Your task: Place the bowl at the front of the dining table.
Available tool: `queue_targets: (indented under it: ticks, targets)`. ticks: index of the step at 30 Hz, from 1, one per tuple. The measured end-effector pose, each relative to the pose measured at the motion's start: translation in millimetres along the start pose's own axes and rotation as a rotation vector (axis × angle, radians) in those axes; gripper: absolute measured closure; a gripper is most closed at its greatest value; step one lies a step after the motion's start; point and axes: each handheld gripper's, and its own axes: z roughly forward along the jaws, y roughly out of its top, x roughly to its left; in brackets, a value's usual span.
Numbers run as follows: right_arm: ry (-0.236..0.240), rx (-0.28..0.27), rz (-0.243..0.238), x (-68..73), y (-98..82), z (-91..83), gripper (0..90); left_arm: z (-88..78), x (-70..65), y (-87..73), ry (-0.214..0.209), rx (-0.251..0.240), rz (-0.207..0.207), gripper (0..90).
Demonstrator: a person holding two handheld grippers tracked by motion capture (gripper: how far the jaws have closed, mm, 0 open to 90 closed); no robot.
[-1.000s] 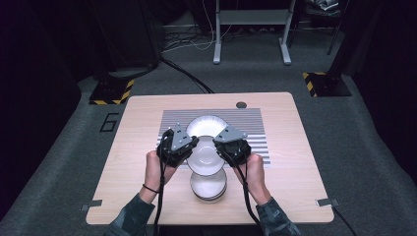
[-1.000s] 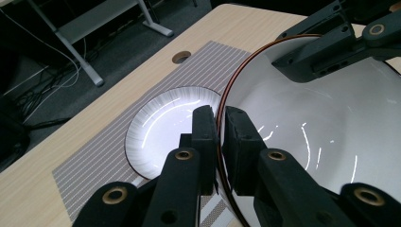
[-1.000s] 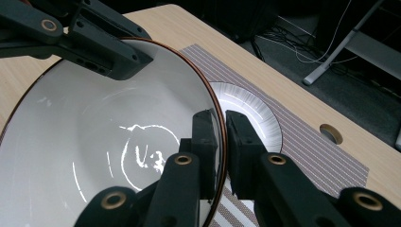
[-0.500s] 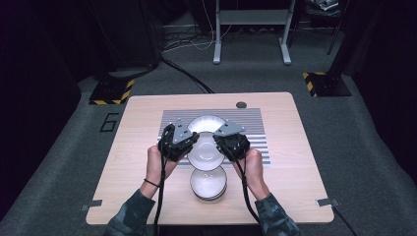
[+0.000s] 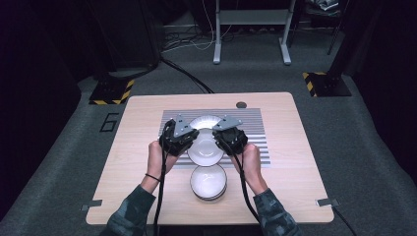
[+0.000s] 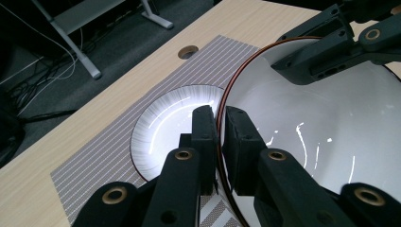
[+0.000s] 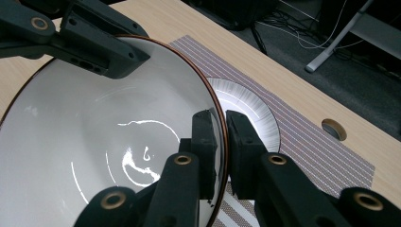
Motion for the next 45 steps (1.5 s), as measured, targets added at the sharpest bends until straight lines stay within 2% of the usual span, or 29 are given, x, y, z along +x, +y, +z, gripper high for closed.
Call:
queue_targets:
  ticks: [16,18,22,45]
  targets:
    - [0.013,0.029,0.023,-10.7,2.8,18.3,82.3,16.4,12.0,0.5,-0.005,0.024,-0.020,82.6]
    - [0.016,0.037,0.037,-11.9,2.6,20.8,82.3,18.6,13.3,0.5,-0.008,0.029,-0.017,82.6]
    - [0.015,0.039,0.033,-14.4,2.3,25.0,82.4,22.4,15.5,0.3,-0.007,0.030,-0.024,82.5]
    - [0.022,0.064,0.060,-21.3,1.7,44.7,82.5,39.2,27.2,-2.7,-0.014,0.067,-0.046,82.0]
